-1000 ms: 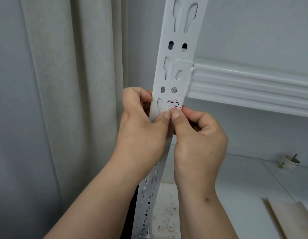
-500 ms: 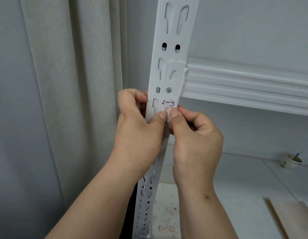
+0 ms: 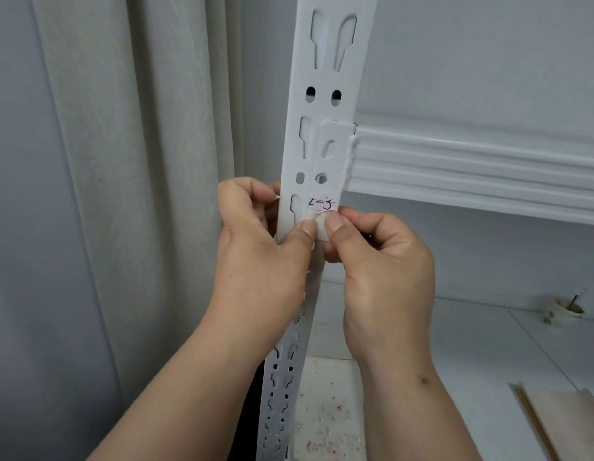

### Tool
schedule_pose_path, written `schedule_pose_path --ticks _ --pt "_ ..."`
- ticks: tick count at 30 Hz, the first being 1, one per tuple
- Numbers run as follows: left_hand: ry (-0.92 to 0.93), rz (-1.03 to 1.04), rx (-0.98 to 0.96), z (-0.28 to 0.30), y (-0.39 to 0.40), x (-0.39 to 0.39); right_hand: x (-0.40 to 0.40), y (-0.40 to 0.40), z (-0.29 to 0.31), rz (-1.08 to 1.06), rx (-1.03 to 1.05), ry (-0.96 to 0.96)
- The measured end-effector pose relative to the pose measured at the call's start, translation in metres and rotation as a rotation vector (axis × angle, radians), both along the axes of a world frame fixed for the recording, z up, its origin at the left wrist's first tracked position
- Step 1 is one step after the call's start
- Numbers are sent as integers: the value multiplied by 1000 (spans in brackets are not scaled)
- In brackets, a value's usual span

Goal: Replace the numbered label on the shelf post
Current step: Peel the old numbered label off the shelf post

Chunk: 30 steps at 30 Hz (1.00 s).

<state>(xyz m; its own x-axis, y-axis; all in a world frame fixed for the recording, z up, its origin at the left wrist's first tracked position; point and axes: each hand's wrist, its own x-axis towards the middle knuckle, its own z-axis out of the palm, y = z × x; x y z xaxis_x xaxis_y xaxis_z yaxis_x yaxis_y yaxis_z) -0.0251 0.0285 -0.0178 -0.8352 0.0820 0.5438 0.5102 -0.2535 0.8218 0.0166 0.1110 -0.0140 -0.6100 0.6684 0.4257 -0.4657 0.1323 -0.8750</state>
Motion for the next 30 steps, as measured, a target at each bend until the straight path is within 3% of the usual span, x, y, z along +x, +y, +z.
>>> schedule_pose_path --ticks 5,11,16,30 --pt "43 41 65 3 -1 12 -3 3 -7 115 -68 35" --pt "392 519 -244 8 -4 13 1 4 -9 121 -110 34" --pt "581 612 -439 7 -1 2 11 -4 -17 137 -108 5" --pt "795 719 -483 6 1 -9 15 -3 -8 113 -82 19"
